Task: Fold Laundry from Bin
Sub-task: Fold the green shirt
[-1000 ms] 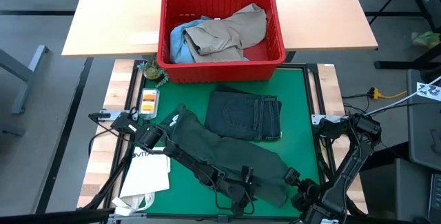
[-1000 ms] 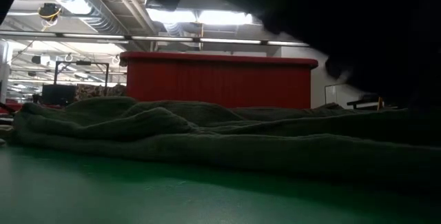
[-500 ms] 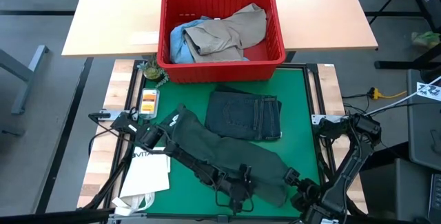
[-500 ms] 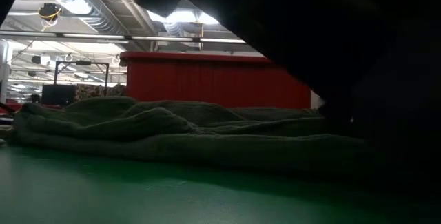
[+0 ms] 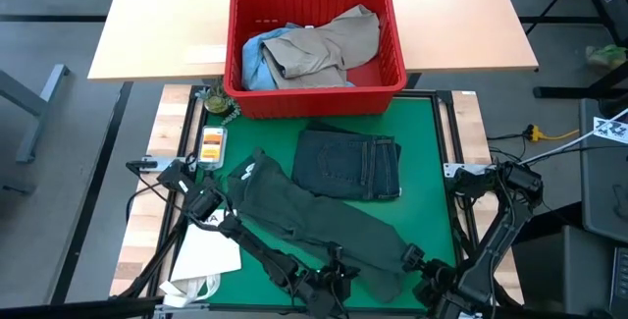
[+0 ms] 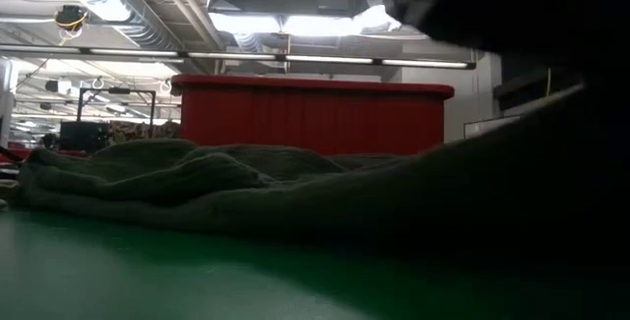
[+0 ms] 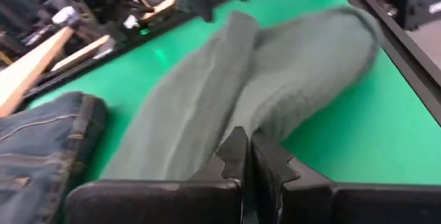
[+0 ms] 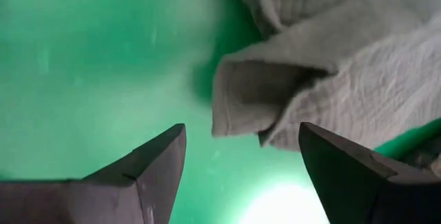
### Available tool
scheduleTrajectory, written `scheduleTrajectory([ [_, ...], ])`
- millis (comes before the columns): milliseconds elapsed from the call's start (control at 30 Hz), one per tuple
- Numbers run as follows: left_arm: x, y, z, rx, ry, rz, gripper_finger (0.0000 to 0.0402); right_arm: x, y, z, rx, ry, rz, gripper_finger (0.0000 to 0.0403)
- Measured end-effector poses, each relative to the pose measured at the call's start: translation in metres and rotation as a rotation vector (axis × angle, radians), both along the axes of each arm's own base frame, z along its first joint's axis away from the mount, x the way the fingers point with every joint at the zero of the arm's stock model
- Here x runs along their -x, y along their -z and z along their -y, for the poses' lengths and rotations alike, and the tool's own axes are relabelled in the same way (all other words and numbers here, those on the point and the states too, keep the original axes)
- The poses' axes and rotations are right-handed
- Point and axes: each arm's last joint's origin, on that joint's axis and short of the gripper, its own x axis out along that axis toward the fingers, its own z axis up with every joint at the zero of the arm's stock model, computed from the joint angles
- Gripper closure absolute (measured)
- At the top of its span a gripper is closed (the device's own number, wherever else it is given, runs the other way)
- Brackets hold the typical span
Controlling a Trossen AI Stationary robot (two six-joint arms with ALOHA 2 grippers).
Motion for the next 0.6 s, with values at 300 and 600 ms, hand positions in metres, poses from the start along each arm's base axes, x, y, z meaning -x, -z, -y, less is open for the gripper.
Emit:
scheduleTrajectory([
  [300, 0.005, -0.005, 0.006, 0.001, -0.029, 0.03, 0.0395, -0.003, 0.011, 0.002, 0.026, -0.016, 0.13, 0.0123],
  [600, 0.003, -0.004, 0.004, 0.055, -0.022, 0.026, 0.0395, -0.003, 0.05, 0.017, 0.069, -0.101, 0.245, 0.0123],
])
